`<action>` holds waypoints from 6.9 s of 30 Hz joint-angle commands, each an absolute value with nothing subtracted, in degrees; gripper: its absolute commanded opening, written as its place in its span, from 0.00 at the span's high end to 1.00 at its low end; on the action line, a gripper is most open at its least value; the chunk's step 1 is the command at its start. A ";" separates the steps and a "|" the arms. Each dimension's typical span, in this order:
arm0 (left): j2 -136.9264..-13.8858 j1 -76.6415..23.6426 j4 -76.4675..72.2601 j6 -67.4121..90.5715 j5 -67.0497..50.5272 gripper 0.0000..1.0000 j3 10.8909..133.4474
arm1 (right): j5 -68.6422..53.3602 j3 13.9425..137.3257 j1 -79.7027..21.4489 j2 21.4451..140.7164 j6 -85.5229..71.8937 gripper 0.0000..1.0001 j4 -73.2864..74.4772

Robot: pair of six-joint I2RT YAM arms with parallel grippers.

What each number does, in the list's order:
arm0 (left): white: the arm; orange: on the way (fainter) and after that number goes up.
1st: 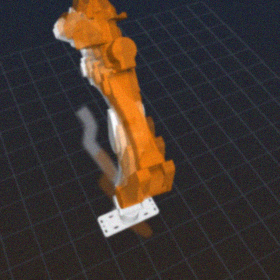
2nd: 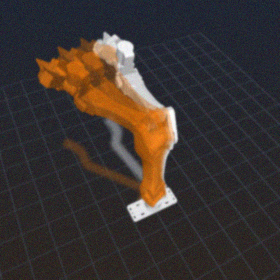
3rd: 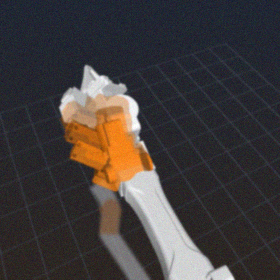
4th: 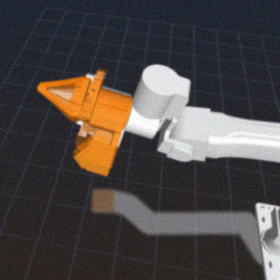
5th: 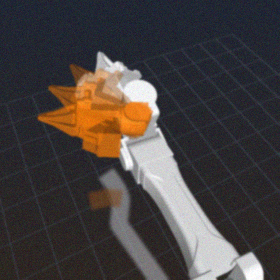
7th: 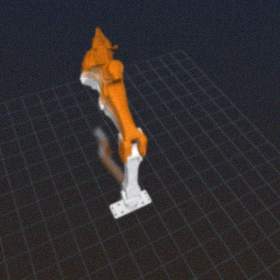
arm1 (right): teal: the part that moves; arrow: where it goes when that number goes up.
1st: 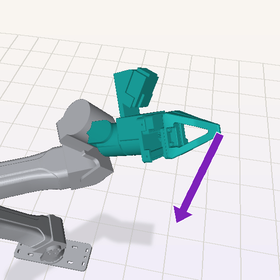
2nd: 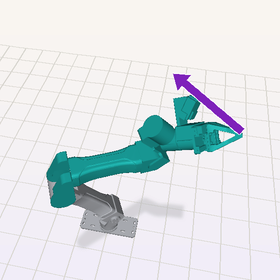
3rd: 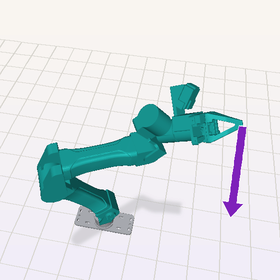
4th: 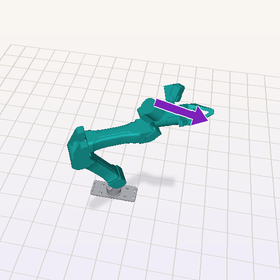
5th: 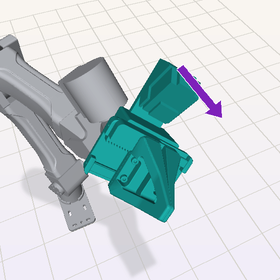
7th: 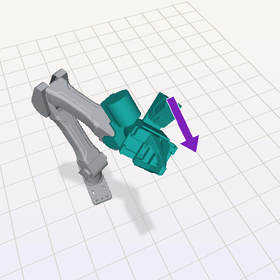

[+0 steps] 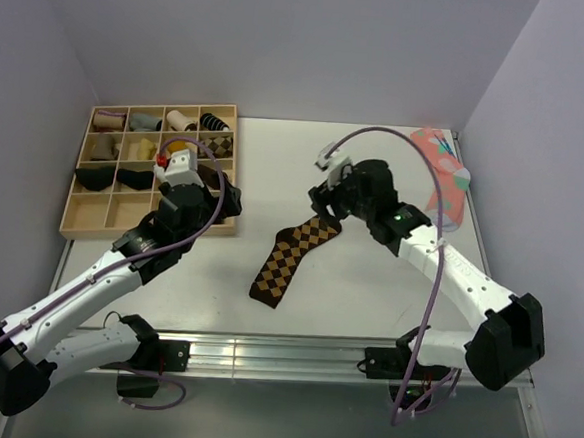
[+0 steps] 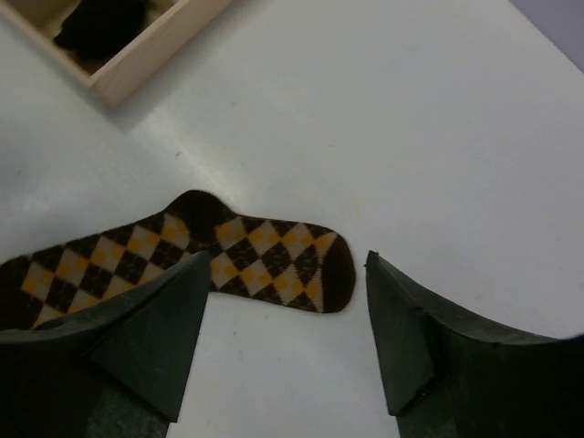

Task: Roll the socks
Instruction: Roll the sock at the center of the board.

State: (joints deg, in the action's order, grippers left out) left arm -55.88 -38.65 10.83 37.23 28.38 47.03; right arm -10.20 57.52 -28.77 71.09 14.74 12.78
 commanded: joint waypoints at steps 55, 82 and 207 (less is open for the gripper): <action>-41.48 -37.97 17.76 50.71 29.00 0.01 37.18 | 1.40 52.56 -67.76 92.64 13.80 0.46 5.10; -44.47 -37.71 11.60 48.34 25.84 0.00 34.19 | 0.26 53.61 -67.06 96.59 13.97 0.44 6.94; -93.42 -62.93 -56.16 17.31 6.86 0.76 23.73 | -63.46 83.85 -24.17 130.96 41.57 0.77 75.85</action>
